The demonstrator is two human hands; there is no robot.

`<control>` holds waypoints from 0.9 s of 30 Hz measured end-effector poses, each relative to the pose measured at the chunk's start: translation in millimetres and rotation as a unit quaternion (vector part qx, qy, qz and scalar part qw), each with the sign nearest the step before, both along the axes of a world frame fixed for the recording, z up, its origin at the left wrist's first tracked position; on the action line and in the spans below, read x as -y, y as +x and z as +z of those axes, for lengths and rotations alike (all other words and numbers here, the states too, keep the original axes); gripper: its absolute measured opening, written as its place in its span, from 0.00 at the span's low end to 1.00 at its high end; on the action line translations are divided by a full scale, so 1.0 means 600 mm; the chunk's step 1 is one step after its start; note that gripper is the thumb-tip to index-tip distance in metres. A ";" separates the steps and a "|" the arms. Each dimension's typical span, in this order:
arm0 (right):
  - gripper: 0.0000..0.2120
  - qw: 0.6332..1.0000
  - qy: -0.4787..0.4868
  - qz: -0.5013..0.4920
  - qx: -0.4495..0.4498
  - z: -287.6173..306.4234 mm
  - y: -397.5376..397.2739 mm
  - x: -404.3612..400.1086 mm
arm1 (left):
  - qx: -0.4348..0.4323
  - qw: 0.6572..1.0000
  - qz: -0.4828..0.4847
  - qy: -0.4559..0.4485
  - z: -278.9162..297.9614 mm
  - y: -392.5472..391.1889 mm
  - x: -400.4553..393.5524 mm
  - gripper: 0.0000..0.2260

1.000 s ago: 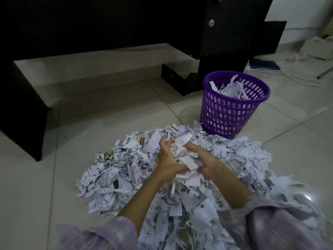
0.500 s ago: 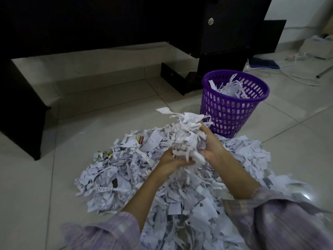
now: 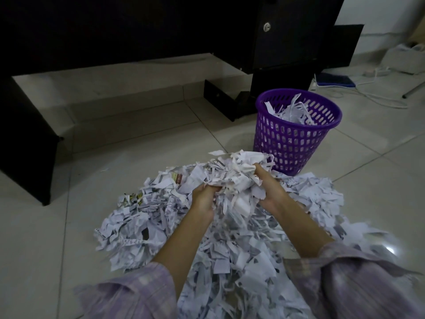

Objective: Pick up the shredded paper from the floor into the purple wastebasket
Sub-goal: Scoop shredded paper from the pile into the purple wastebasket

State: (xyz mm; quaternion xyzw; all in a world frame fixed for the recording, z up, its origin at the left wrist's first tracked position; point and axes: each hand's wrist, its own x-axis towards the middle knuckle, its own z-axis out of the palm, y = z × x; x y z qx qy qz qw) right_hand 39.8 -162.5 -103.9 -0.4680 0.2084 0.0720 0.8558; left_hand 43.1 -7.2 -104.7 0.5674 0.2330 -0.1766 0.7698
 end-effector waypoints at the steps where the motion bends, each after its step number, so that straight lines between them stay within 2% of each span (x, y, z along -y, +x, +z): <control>1: 0.22 1.000 0.008 0.003 -0.001 0.001 -0.004 -0.003 | -0.010 1.000 0.016 -0.010 0.004 0.001 0.003 0.09; 4: 0.20 0.999 0.046 0.014 -0.007 -0.006 -0.014 -0.010 | -0.018 0.998 0.041 -0.052 0.015 0.000 0.010 0.12; 9: 0.23 0.989 0.139 0.031 -0.026 -0.016 -0.023 -0.030 | -0.011 0.994 0.086 -0.070 0.003 -0.006 0.020 0.06; 12: 0.23 0.984 0.167 0.032 -0.053 -0.018 -0.022 -0.038 | -0.009 0.992 0.109 -0.067 -0.009 -0.009 0.022 0.13; 15: 0.22 0.988 0.137 0.022 -0.067 -0.022 -0.019 -0.033 | 0.026 0.997 0.075 0.008 -0.018 -0.003 0.021 0.23; 17: 0.20 0.991 0.117 0.011 -0.071 -0.018 -0.021 -0.028 | 0.040 0.995 0.056 0.070 -0.010 -0.005 0.021 0.24; 21: 0.19 0.995 0.033 -0.002 -0.092 -0.016 -0.009 -0.005 | 0.072 0.989 -0.019 0.131 0.004 -0.007 0.020 0.17; 27: 0.14 0.998 0.038 -0.022 -0.054 0.031 -0.001 0.030 | 0.064 0.993 -0.089 0.045 0.039 0.005 0.030 0.05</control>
